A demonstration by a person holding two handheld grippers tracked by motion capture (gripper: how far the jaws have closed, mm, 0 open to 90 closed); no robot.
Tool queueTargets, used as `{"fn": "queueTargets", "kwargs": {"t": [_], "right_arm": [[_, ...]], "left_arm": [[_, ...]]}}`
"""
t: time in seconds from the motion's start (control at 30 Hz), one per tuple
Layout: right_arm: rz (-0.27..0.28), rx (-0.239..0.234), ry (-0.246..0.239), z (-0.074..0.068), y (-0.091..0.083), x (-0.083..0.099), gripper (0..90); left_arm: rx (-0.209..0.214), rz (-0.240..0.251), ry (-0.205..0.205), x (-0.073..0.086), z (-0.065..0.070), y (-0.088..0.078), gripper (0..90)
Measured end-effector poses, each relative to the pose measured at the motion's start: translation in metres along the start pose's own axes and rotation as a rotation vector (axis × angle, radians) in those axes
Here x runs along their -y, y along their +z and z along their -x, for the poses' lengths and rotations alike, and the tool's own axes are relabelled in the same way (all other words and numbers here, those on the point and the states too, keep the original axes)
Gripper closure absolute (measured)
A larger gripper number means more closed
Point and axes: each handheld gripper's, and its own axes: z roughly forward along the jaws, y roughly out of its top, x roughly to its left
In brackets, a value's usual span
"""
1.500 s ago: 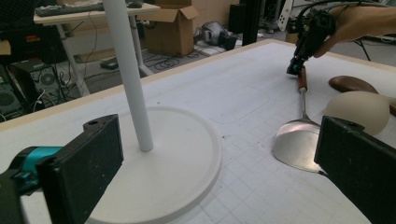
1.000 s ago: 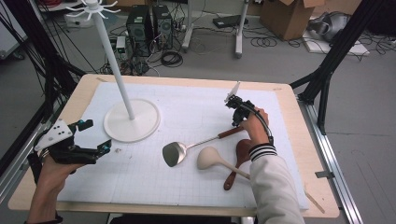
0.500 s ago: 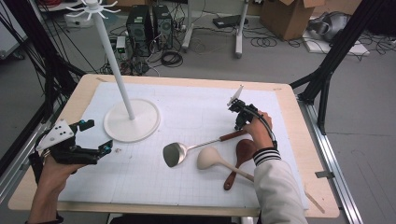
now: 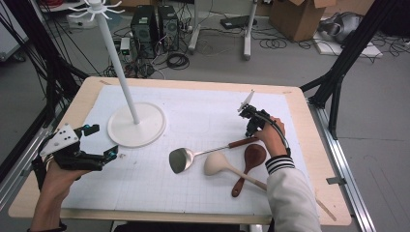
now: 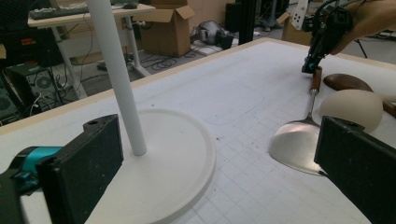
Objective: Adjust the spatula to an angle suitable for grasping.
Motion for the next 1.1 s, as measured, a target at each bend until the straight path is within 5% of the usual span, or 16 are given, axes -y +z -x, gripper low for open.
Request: {"fn": "queueTargets", "kwargs": {"t": [0.23, 0.6, 0.9, 1.1], "right_arm": [[0.002, -0.004, -0.014, 0.000, 0.000, 0.002, 89.4], [0.101, -0.014, -0.057, 0.000, -0.018, 0.004, 82.1], [0.159, -0.028, -0.093, -0.004, -0.035, 0.005, 59.3], [0.191, 0.008, -0.200, -0.010, -0.044, 0.002, 31.5]], "left_arm": [[0.002, 0.001, -0.001, 0.000, 0.000, 0.001, 1.7], [0.003, 0.000, -0.001, 0.000, 0.000, 0.001, 1.7], [0.002, -0.001, -0.001, 0.000, 0.000, 0.001, 1.7], [0.005, -0.002, 0.001, 0.000, 0.001, 0.002, 1.7]]}}
